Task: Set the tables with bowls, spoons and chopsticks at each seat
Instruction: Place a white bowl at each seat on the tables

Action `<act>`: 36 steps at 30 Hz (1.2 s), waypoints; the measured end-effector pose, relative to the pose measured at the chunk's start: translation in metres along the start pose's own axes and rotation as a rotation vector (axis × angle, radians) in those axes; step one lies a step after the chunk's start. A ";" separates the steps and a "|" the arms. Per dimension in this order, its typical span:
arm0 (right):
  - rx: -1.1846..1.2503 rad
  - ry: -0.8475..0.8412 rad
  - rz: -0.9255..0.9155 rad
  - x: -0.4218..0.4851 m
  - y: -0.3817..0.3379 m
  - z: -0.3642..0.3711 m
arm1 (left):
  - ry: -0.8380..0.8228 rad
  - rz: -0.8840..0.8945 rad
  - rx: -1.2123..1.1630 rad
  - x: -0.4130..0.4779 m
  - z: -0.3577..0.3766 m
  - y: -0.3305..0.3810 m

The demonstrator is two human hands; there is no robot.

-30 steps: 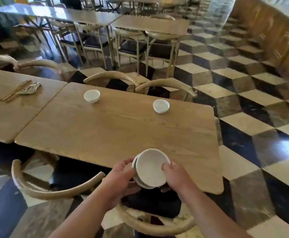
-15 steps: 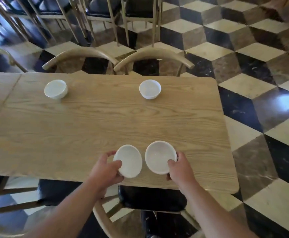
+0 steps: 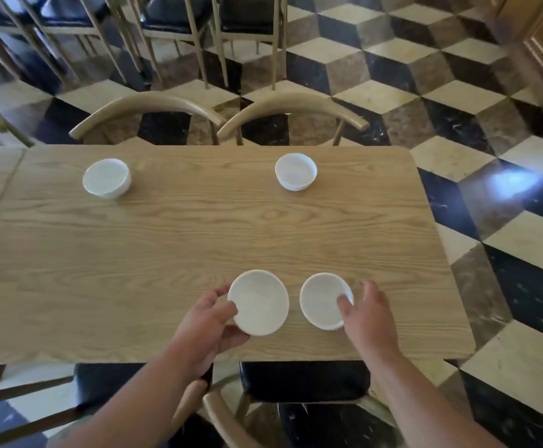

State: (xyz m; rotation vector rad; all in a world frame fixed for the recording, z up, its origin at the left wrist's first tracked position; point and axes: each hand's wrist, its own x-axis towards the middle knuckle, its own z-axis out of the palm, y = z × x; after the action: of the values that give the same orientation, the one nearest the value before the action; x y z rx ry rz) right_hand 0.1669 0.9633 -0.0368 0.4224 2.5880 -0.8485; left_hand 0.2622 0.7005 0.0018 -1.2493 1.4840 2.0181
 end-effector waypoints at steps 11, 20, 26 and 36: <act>0.458 -0.502 -0.051 -0.129 -0.201 0.164 | -0.114 0.058 -0.052 -0.014 -0.213 0.048; 0.538 -0.606 0.147 -0.178 -0.285 0.332 | 0.132 0.085 -0.068 0.031 -0.382 0.034; 0.526 -0.534 0.209 -0.174 -0.291 0.362 | 0.121 0.089 -0.063 0.062 -0.399 0.027; 0.388 -0.507 0.116 -0.188 -0.298 0.323 | 0.220 0.165 0.423 0.057 -0.395 0.040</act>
State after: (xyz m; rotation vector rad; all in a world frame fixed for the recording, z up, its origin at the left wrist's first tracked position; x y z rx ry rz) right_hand 0.3007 0.5045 -0.0449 0.3953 1.9215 -1.2367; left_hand 0.3784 0.3199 -0.0468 -1.2266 2.0454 1.5716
